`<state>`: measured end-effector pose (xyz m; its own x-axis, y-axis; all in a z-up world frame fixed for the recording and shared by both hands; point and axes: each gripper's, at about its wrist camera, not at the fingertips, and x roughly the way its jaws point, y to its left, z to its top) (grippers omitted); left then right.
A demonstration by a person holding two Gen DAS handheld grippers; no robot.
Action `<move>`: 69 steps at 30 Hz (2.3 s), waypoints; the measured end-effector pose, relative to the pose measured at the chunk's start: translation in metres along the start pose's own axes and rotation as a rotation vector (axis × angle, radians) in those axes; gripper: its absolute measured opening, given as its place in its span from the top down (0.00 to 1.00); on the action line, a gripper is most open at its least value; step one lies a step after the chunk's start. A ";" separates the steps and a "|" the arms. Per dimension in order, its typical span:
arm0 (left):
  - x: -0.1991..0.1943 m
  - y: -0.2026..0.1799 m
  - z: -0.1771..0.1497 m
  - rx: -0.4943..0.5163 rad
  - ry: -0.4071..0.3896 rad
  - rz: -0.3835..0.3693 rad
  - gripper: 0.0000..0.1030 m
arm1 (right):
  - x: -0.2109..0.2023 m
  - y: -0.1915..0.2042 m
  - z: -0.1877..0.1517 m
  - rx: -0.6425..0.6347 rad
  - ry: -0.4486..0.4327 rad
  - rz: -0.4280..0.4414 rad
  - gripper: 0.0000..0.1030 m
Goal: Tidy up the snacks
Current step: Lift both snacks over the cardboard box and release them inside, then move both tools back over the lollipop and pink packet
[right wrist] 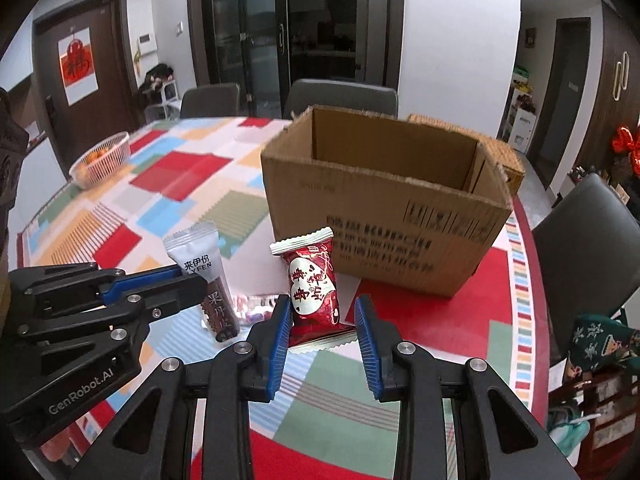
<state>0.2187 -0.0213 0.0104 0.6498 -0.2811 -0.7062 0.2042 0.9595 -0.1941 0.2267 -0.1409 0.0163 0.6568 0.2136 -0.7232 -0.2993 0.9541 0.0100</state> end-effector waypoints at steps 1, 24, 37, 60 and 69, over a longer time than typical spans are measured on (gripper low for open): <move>-0.003 -0.001 0.002 0.003 -0.010 -0.004 0.89 | -0.002 -0.001 0.002 0.004 -0.007 -0.001 0.68; -0.014 -0.020 0.081 0.064 -0.124 -0.023 0.90 | -0.037 -0.030 0.060 0.070 -0.152 -0.038 0.68; 0.007 -0.032 0.155 0.139 -0.192 -0.003 0.90 | -0.026 -0.065 0.110 0.101 -0.181 -0.084 0.68; 0.020 -0.046 0.108 0.197 -0.140 0.141 0.40 | -0.005 -0.083 0.083 0.101 -0.115 -0.122 0.39; 0.018 -0.079 0.055 0.224 -0.074 0.122 0.34 | -0.031 -0.096 0.031 0.090 -0.095 -0.148 0.36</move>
<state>0.2552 -0.1034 0.0505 0.7300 -0.1717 -0.6615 0.2720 0.9609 0.0508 0.2560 -0.2325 0.0591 0.7525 0.0840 -0.6532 -0.1341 0.9906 -0.0271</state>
